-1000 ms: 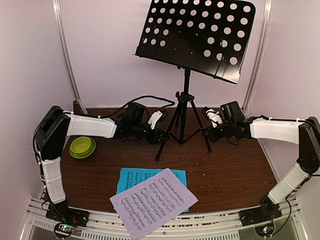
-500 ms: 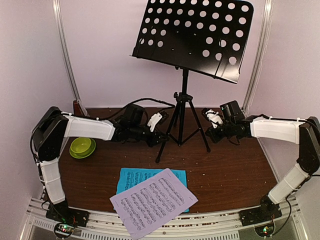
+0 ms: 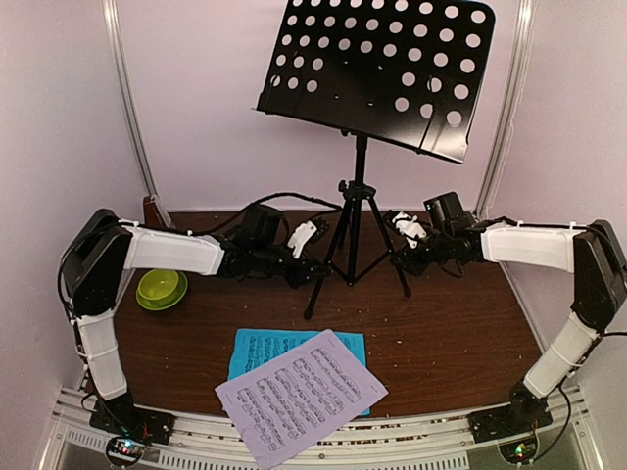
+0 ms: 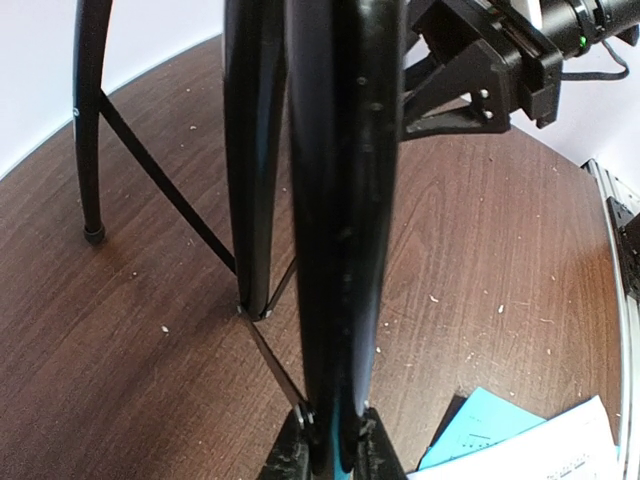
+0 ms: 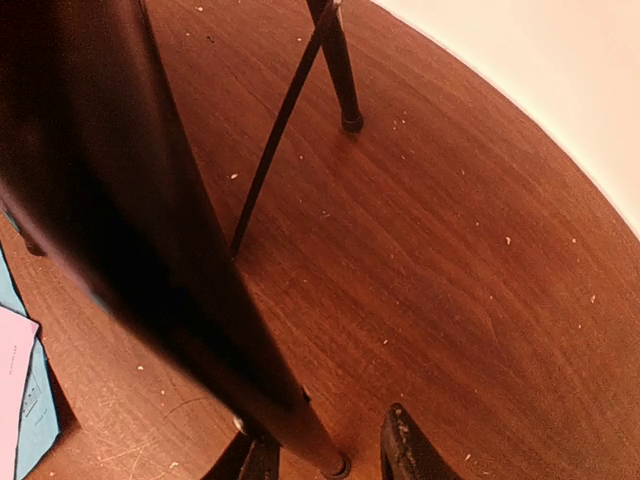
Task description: Set up the instrument practice props
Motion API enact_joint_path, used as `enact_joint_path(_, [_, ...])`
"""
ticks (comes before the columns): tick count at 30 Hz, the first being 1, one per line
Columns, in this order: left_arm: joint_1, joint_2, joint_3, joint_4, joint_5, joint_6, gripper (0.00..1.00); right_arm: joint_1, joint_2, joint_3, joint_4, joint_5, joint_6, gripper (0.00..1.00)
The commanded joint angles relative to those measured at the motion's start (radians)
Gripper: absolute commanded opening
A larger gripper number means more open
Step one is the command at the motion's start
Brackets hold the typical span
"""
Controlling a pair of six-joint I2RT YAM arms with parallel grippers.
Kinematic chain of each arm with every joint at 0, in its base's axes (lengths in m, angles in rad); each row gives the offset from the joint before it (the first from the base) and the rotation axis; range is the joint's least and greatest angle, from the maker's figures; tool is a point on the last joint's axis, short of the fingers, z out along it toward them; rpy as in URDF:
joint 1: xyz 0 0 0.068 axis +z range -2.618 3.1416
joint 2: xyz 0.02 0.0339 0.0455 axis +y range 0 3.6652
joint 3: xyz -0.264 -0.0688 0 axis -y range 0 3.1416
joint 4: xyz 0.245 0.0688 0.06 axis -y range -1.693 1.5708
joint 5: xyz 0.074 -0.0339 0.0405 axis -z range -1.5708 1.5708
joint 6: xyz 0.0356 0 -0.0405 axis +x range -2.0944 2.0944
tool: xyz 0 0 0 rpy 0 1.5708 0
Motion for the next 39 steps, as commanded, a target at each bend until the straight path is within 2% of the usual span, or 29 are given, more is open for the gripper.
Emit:
enact_joint_path(1, [0.004,-0.026,0.013,-0.065,0.006,-0.001,0.0,-0.003,0.047,0.078,-0.016,0.002,-0.058,0.34])
enact_joint_path(13, [0.01,-0.036,0.01,-0.082,-0.003,0.006,0.0,-0.004,0.072,0.104,-0.061,-0.028,-0.139,0.16])
enact_joint_path(23, [0.015,-0.041,0.016,-0.106,-0.016,0.014,0.0,-0.02,0.035,0.045,-0.055,-0.015,-0.163,0.01])
enact_joint_path(34, [0.016,-0.082,-0.013,-0.156,-0.062,0.046,0.0,-0.076,-0.029,-0.003,-0.087,0.036,-0.165,0.0])
enact_joint_path(39, [0.017,-0.13,-0.071,-0.148,-0.125,0.034,0.0,-0.087,-0.038,-0.01,-0.066,0.052,-0.16,0.0])
